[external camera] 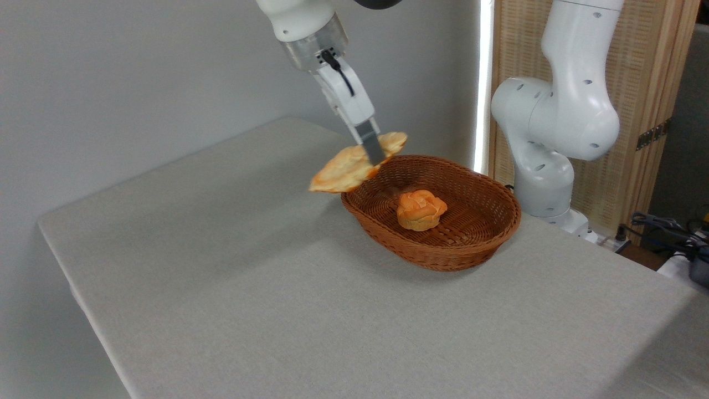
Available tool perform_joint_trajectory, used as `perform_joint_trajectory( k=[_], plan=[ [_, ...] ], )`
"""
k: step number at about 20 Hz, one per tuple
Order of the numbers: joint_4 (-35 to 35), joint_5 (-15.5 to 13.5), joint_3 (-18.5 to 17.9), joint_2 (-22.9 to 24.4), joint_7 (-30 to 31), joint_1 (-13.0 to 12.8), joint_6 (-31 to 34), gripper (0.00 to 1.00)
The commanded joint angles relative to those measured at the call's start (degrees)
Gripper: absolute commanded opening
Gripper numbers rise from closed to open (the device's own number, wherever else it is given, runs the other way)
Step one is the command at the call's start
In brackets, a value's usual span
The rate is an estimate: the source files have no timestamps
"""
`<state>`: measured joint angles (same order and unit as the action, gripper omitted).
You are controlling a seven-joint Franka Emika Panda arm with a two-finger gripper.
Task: Put bread into the basket
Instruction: 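Lift the pastry and carry it over the wicker basket, then lower the pastry into the basket beside the bun and release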
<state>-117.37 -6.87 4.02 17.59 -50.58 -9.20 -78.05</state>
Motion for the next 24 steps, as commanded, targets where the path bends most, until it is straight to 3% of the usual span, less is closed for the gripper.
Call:
perform_joint_trajectory(
  k=[1, 3, 13, 21, 24],
  plan=[
    [-1.02, -0.95, -0.15, 0.17, 1.8, -0.11, 6.59, 0.89],
    [-2.07, -0.95, -0.06, -0.18, 1.72, -0.2, 7.04, 1.0],
    [-3.83, -0.6, 0.29, -2.38, 1.19, -1.87, 6.6, 1.0],
    [-3.31, -0.16, 0.2, -2.3, 0.93, -1.87, 3.88, 1.0],
    [-1.47, 0.02, -0.06, -2.3, 0.93, -1.78, -0.06, 1.0]
  ],
)
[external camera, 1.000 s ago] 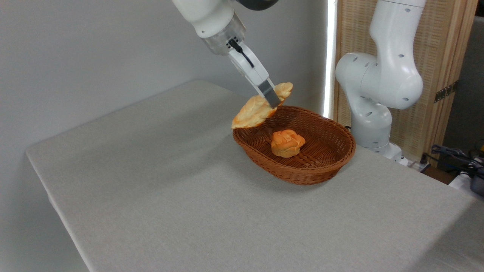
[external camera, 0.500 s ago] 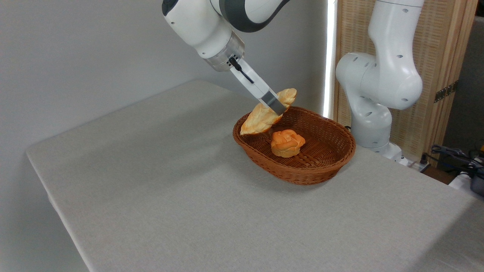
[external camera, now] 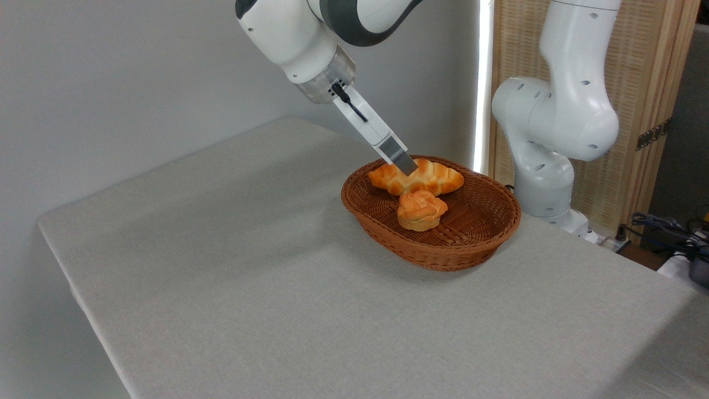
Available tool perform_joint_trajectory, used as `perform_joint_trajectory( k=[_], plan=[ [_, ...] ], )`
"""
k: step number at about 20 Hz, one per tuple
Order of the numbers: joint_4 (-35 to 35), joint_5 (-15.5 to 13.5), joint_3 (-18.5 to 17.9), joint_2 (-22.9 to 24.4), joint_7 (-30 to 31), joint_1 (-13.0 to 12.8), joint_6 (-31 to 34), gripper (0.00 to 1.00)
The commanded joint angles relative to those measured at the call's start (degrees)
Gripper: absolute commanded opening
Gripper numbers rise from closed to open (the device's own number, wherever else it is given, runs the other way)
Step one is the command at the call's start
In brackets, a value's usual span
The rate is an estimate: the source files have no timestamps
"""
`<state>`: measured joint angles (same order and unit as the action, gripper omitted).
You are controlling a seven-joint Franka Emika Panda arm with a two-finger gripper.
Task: Put bread into the basket
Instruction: 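Lower the pastry into the basket beside the bun and release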
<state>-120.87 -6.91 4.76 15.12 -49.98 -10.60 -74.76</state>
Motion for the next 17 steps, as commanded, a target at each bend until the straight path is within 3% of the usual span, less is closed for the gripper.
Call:
perform_joint_trajectory(
  k=[1, 4, 8, 11, 15, 17],
  plan=[
    [3.43, 0.14, -0.97, 0.18, 0.41, -0.38, -5.46, 1.0],
    [6.43, 1.98, -1.5, 0.09, 0.5, 0.32, -12.92, 1.0],
    [8.89, 3.57, -5.1, -1.49, 1.11, 0.41, -22.16, 1.0],
    [10.3, 3.66, -5.46, -4.03, 2.51, 0.41, -25.86, 1.0],
    [10.39, 3.66, -4.58, -6.23, 10.59, 0.06, -29.82, 1.0],
    [10.39, 3.39, -4.58, -6.5, 11.31, -0.12, -30.88, 1.0]
  ],
)
